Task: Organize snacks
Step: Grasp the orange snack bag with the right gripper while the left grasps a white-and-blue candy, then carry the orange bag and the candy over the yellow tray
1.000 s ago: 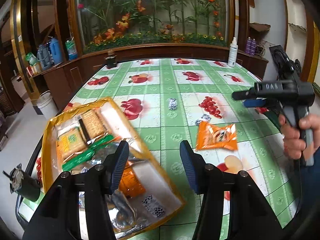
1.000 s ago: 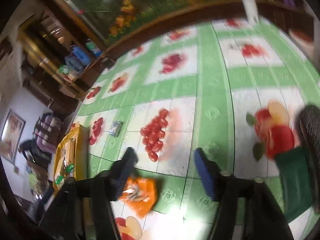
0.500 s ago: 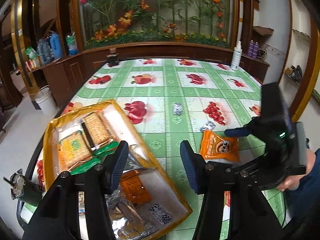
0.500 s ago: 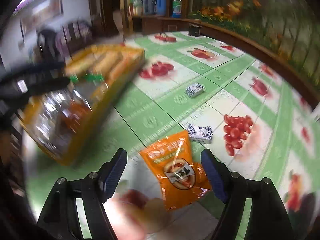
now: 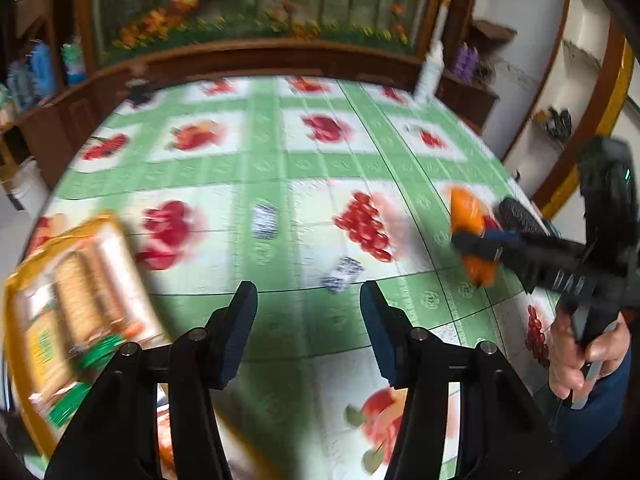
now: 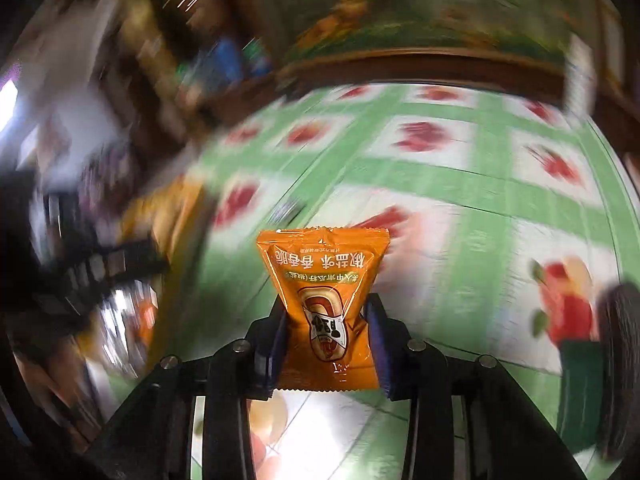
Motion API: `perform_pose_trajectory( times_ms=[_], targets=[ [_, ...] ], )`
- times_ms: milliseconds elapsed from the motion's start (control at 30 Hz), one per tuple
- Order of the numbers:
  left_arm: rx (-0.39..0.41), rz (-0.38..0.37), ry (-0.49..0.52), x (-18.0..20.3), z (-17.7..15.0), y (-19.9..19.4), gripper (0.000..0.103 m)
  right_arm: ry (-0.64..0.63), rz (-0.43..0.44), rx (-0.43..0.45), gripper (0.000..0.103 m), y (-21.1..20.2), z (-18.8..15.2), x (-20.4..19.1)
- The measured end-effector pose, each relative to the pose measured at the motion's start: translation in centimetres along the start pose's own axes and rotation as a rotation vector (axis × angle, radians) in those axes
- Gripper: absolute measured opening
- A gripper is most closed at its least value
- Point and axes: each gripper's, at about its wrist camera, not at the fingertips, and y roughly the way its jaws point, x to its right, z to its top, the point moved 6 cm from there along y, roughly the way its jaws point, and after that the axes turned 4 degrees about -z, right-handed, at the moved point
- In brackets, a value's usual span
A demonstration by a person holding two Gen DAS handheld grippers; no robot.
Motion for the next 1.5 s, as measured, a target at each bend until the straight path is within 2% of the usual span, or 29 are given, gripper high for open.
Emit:
perform_pose_trajectory(
  times_ms=[100, 167, 333, 400, 467, 533, 633, 867, 1167, 1500],
  targets=[
    [-0.057, -0.003, 0.041, 1.3, 0.3, 2.8, 0.052, 0.119, -0.001, 0.000, 0.038, 0.1, 0.6, 2.4],
    [-0.082, 0.007, 0.058, 1.7, 0.4, 4.4, 0.052, 0.183, 0.042, -0.010, 0.038, 0.1, 0.7, 3.0],
    [-0.122, 0.019, 0.064, 1.8, 0.0, 6.5, 0.051, 0.180, 0.058, -0.004, 0.038, -0.1, 0.8, 2.6],
    [-0.132, 0.022, 0.065, 1.9, -0.3, 7.1, 0.045, 0.180, 0.063, -0.004, 0.038, 0.0, 0.8, 2.2],
    [-0.141, 0.026, 0.061, 2.0, -0.7, 7.6, 0.029, 0.177, 0.066, -0.004, 0.038, 0.4, 0.7, 1.9],
    [-0.121, 0.053, 0.070, 2.0, -0.7, 7.7, 0.019, 0.177, 0.064, 0.000, 0.038, 0.3, 0.6, 1.9],
    [-0.108, 0.056, 0.033, 1.8, -0.8, 7.5, 0.016, 0.175, 0.058, 0.003, 0.038, 0.3, 0.7, 1.8],
    [-0.049, 0.018, 0.000, 2.3, -1.6, 4.9, 0.016, 0.150, 0.055, 0.001, 0.038, 0.5, 0.5, 1.0],
    [0.066, -0.006, -0.051, 1.4, -3.1, -0.8, 0.016, 0.085, 0.057, -0.006, 0.038, 1.0, -0.2, -1.3],
    [0.183, 0.054, -0.140, -3.6, -6.1, -6.7, 0.017, -0.030, 0.108, -0.022, 0.038, 1.6, -1.8, -6.7]
  ],
)
